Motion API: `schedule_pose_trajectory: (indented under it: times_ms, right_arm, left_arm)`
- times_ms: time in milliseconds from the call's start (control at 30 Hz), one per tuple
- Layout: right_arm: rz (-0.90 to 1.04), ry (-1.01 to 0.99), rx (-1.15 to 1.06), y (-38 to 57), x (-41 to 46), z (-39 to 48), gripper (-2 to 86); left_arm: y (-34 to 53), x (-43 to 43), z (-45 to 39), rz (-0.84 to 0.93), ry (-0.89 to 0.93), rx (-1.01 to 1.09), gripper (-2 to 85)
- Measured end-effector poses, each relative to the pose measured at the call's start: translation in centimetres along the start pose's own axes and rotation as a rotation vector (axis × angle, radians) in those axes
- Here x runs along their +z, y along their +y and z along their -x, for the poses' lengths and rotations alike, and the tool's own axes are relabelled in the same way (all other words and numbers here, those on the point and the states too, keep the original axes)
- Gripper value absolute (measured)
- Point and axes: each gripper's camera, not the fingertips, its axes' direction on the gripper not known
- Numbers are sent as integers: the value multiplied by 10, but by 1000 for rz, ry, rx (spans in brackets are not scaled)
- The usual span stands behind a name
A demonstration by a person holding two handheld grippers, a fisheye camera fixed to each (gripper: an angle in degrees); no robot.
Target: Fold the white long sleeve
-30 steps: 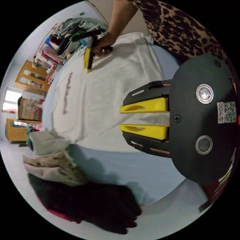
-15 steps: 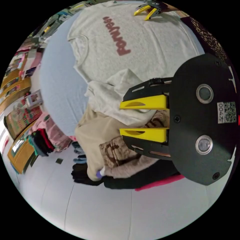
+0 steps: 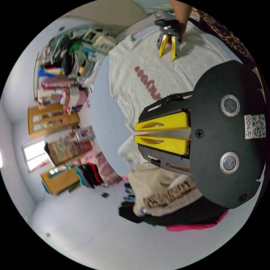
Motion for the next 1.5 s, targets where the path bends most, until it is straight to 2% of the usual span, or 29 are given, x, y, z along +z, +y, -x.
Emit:
schedule_pose_trajectory:
  times_ms: [67, 200, 267, 367, 467, 533, 600, 700, 800, 900, 1000, 1067, 1200, 1333, 1433, 1500]
  right_arm:
    - [0, -2, 1, -1, 7, -3, 136]
    - [-1, -11, 5, -2, 18, -10, 136]
    - [-3, -12, 8, -3, 25, -15, 136]
    - [-3, -6, 4, -5, 34, -19, 136]
    - [39, -27, 22, -14, 40, -29, 138]
    - [23, -75, 48, -31, 34, -40, 143]
    - [-32, -128, 78, -64, 25, -54, 152]
    - [-94, -187, 108, -151, 30, -73, 164]
    - [-66, -249, 127, -253, 62, -81, 188]
    - [-12, -211, 91, -336, 111, -69, 201]
    - [128, -202, 68, -388, 177, -66, 144]
    - [223, -181, 69, -400, 208, -77, 58]
    - [121, -105, 106, -363, 162, -126, 32]
    - [10, -111, 204, -223, 81, -214, 56]
    - [44, -161, 298, -104, 77, -266, 127]
    - [70, -194, 361, -44, 80, -286, 143]
  left_arm:
    - [9, 3, -64, -11, 48, 96, 51]
    - [55, 3, -121, -10, 47, 97, 68]
    - [108, 12, -137, 18, -50, 88, 67]
    - [178, 48, -124, 123, -199, -6, 63]
    - [224, 90, -93, 264, -183, -114, 63]
    - [244, 101, -87, 241, -146, -137, 54]
    - [254, 101, -95, 177, -160, -141, 37]
    - [244, 109, -123, 204, -279, -62, 19]
    - [240, 111, -125, 203, -292, -56, 12]
    - [236, 113, -122, 202, -278, -64, 9]
    - [231, 116, -123, 203, -292, -56, 8]
    - [228, 118, -119, 202, -279, -64, 8]
    - [225, 120, -103, 196, -219, -99, 8]
    - [221, 123, -93, 192, -190, -116, 8]
    - [218, 126, -94, 194, -212, -103, 8]
    - [216, 128, -93, 195, -217, -101, 8]
